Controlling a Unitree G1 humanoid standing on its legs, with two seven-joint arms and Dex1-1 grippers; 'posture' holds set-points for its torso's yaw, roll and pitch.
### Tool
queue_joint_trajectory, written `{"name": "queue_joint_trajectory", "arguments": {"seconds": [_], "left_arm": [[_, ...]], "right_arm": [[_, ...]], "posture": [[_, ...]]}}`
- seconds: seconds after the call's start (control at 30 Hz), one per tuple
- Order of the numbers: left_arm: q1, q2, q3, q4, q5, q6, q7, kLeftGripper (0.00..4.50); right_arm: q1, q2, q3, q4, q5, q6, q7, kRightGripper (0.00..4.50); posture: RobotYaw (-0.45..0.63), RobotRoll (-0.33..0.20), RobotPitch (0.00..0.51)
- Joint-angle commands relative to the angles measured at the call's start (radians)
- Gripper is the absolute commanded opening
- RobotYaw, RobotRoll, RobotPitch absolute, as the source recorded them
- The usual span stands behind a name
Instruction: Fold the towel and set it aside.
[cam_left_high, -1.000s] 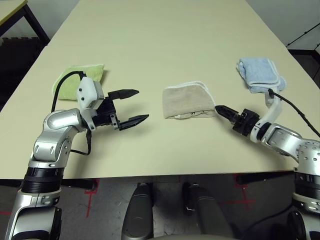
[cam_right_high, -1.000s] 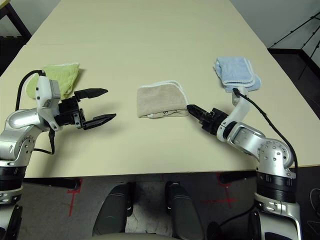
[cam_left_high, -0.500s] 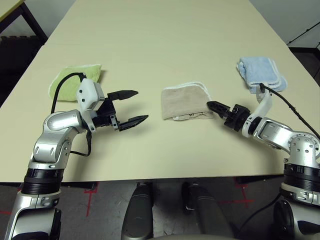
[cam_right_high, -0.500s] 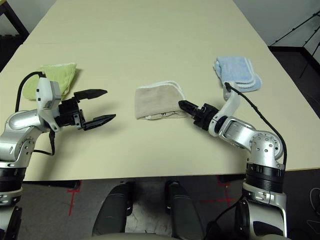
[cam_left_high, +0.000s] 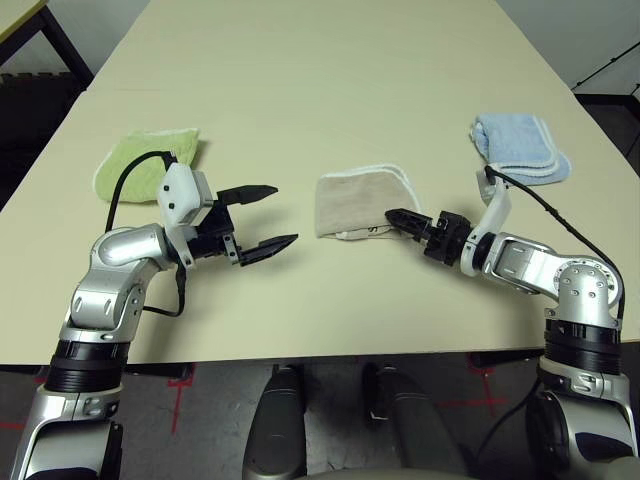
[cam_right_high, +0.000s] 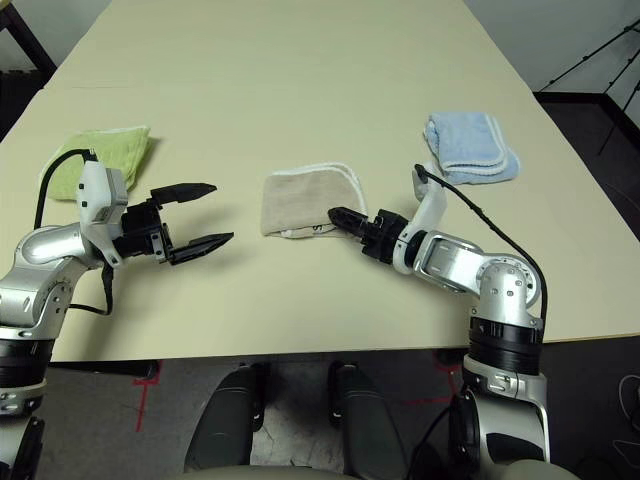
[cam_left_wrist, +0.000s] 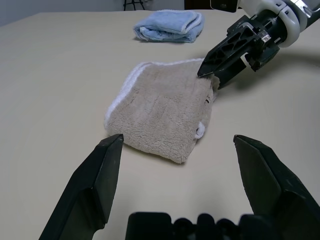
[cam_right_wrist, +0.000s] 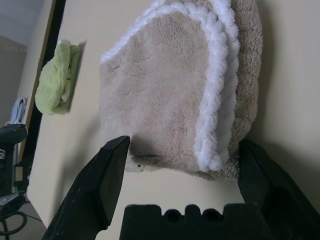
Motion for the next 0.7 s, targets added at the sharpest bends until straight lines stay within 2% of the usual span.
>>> {"name": "queue_joint_trajectory", "arguments": {"seconds": [0.03, 0.07, 0.33, 0.4, 0.43, 0.7], "left_arm": [[0.015, 0.018, 0.007, -0.006, 0.011, -0.004, -0.003, 4.50], [0.015, 0.019, 0.007, -0.005, 0.011, -0.004, -0.003, 4.50], [0.018, 0.017, -0.001, -0.010, 0.015, -0.006, 0.001, 4.50], [0.019, 0.017, -0.003, -0.010, 0.017, -0.007, 0.001, 4.50], [0.019, 0.017, -0.003, -0.010, 0.017, -0.006, 0.001, 4.50], [0.016, 0.018, -0.004, -0.010, 0.019, -0.004, 0.002, 4.50]], "right_arm": [[0.025, -0.002, 0.028, 0.050, -0.079, 0.001, -0.010, 4.12], [0.026, -0.002, 0.029, 0.050, -0.086, -0.002, -0.006, 3.87], [0.036, 0.012, 0.019, 0.038, -0.121, -0.002, 0.021, 0.70], [0.037, 0.018, 0.013, 0.037, -0.127, -0.004, 0.022, 0.11], [0.038, 0.020, 0.011, 0.035, -0.130, -0.005, 0.025, 0.00], [0.028, 0.018, 0.020, 0.014, -0.155, -0.021, 0.076, 0.00]], "posture": [[0.25, 0.000, 0.185], [0.25, 0.000, 0.185], [0.25, 0.000, 0.183], [0.25, 0.000, 0.179], [0.25, 0.000, 0.179], [0.25, 0.000, 0.170]]}}
